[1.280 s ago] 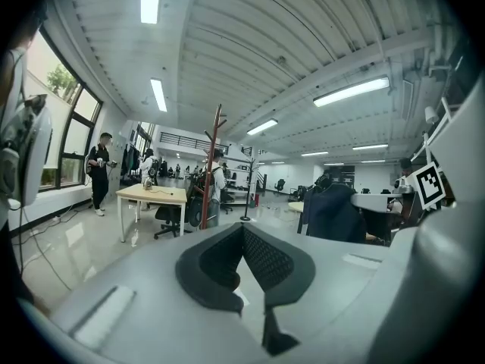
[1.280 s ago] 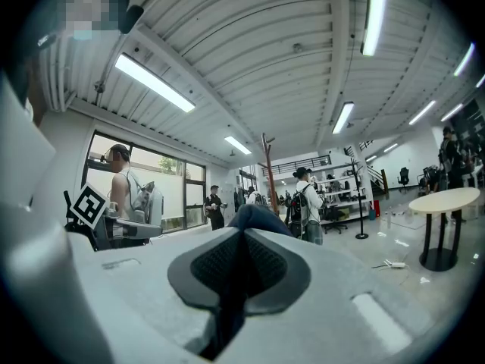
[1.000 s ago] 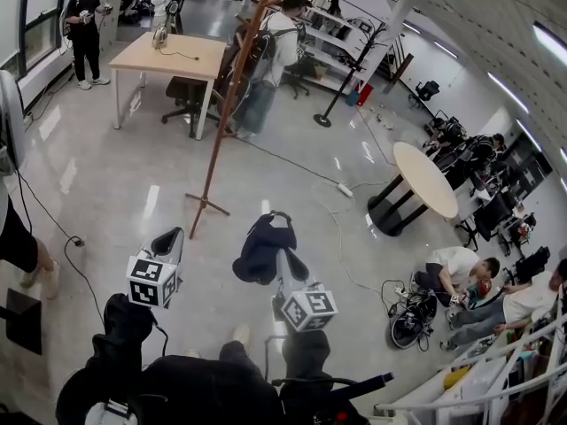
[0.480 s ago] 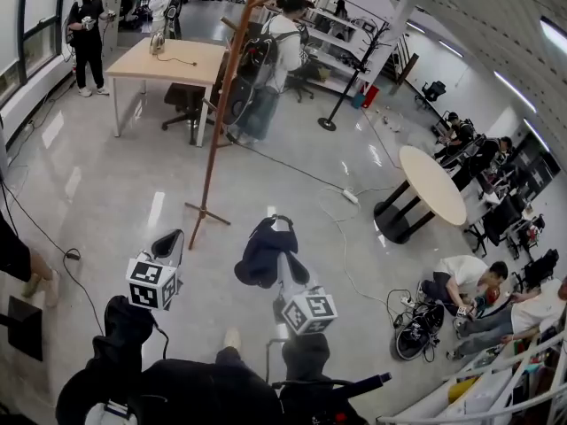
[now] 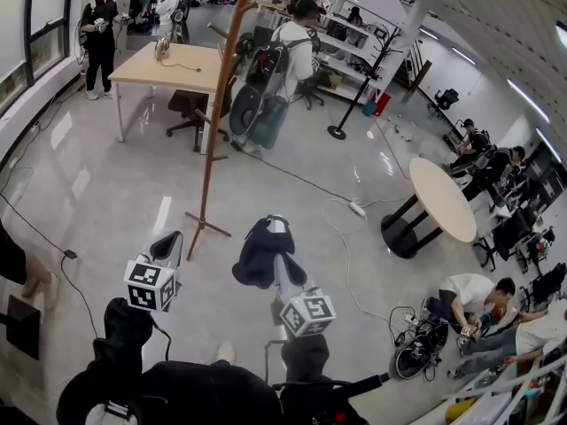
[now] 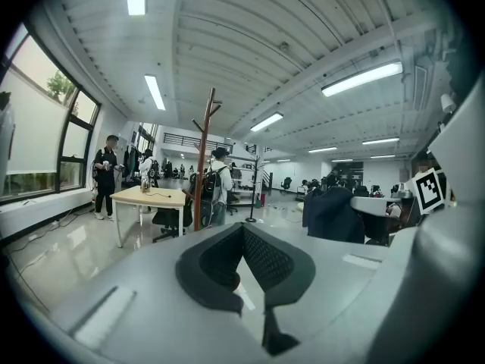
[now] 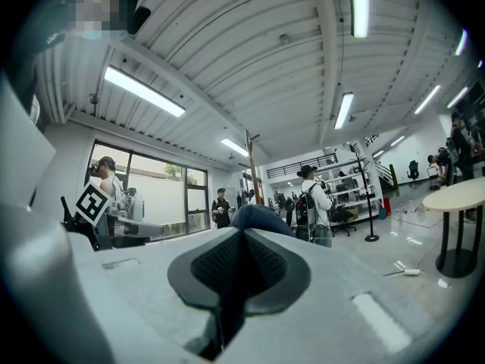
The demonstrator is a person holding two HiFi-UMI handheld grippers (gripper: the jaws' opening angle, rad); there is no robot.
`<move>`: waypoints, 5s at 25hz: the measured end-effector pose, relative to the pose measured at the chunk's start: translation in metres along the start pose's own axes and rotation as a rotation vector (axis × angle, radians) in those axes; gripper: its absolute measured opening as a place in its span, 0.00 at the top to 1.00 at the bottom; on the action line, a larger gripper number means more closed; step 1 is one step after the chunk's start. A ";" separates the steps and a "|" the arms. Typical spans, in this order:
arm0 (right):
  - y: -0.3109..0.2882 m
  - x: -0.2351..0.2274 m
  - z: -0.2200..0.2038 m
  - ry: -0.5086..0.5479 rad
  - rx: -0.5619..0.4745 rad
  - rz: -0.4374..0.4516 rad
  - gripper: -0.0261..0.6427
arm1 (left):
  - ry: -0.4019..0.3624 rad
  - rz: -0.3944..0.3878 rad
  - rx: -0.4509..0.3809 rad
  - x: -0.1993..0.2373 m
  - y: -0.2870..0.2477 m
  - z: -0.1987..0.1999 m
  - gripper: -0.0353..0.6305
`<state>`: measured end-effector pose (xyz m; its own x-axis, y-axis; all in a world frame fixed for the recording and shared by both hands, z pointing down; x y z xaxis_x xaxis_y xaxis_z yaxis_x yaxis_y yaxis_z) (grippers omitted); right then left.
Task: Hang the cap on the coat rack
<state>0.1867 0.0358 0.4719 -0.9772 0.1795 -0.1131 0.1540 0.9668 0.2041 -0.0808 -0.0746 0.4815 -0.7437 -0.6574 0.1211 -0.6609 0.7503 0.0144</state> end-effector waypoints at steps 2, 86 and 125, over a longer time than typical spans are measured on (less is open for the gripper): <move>-0.007 -0.010 0.000 0.003 0.003 0.023 0.94 | 0.002 0.010 0.000 -0.004 -0.010 -0.001 0.94; -0.407 -0.052 0.129 0.139 -0.380 0.352 0.94 | 0.040 0.179 0.002 0.159 -0.221 0.003 0.94; -0.486 -0.017 0.275 0.328 -0.615 0.372 0.94 | 0.051 0.240 -0.007 0.199 -0.217 0.013 0.94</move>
<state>0.1690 -0.3871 0.1073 -0.8855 0.3155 0.3412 0.4641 0.5624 0.6844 -0.0864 -0.3695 0.4893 -0.8731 -0.4561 0.1720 -0.4651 0.8851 -0.0139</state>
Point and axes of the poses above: the fingertips, and each gripper's own axes: y backward along the fingers, x to its left, z out of its top, the point moved 6 cm from there along y, backward along the fingers, and after that the axes turned 11 degrees about -x, right-handed, at the moved point
